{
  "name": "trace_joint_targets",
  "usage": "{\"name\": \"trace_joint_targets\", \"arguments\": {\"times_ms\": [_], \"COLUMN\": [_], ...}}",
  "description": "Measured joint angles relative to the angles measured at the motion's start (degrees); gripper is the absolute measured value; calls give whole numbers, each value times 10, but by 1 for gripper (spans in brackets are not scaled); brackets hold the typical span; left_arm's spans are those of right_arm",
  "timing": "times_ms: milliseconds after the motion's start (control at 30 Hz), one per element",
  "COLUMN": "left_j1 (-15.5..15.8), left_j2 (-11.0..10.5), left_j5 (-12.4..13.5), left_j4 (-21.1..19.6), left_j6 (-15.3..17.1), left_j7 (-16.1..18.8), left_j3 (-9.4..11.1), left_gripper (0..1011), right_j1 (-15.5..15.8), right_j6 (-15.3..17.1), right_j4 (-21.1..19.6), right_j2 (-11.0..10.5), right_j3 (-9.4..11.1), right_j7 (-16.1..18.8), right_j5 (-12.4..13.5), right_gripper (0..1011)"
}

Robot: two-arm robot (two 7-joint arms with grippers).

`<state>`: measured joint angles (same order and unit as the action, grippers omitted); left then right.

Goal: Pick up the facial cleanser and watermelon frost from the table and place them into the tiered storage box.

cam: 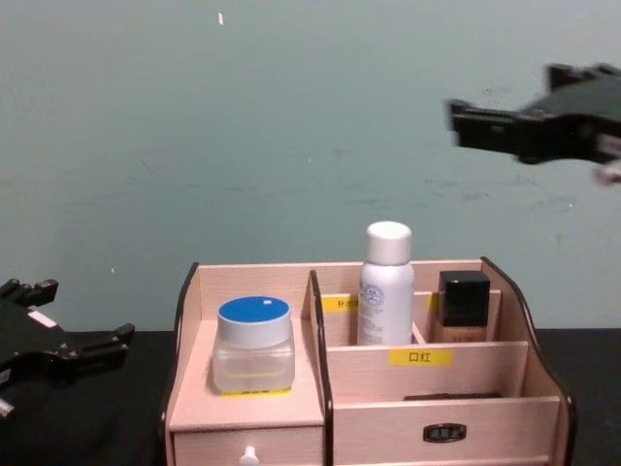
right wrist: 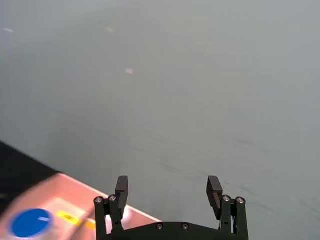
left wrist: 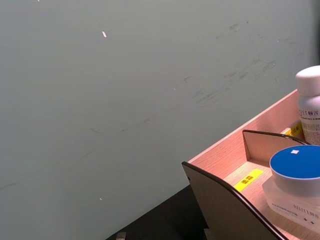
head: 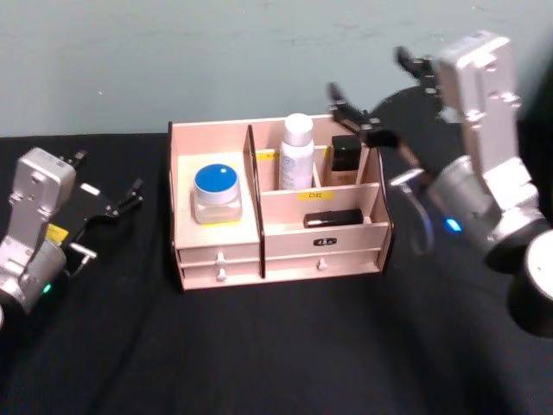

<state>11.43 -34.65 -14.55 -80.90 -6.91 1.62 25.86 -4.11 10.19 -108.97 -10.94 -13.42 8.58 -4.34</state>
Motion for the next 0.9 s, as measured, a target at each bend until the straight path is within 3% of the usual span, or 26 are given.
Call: {"name": "trace_joint_targets", "arguments": {"times_ms": [167,467,900], "left_j1": [0,0,0], "left_j2": [0,0,0], "left_j5": [0,0,0], "left_j4": [0,0,0], "left_j6": [0,0,0], "left_j7": [0,0,0], "left_j3": [0,0,0], "left_gripper": [1002,1002,1001], "right_j1": [20,32,32], "right_j6": [-11,-10,0], "right_j4": [7,51,97], "right_j2": [1,10,19], "right_j3": [41,86,99], "right_j7": [-25,-35,-19], "right_j5": [-9,-10,-6], "right_gripper": [1002,1002,1002]}}
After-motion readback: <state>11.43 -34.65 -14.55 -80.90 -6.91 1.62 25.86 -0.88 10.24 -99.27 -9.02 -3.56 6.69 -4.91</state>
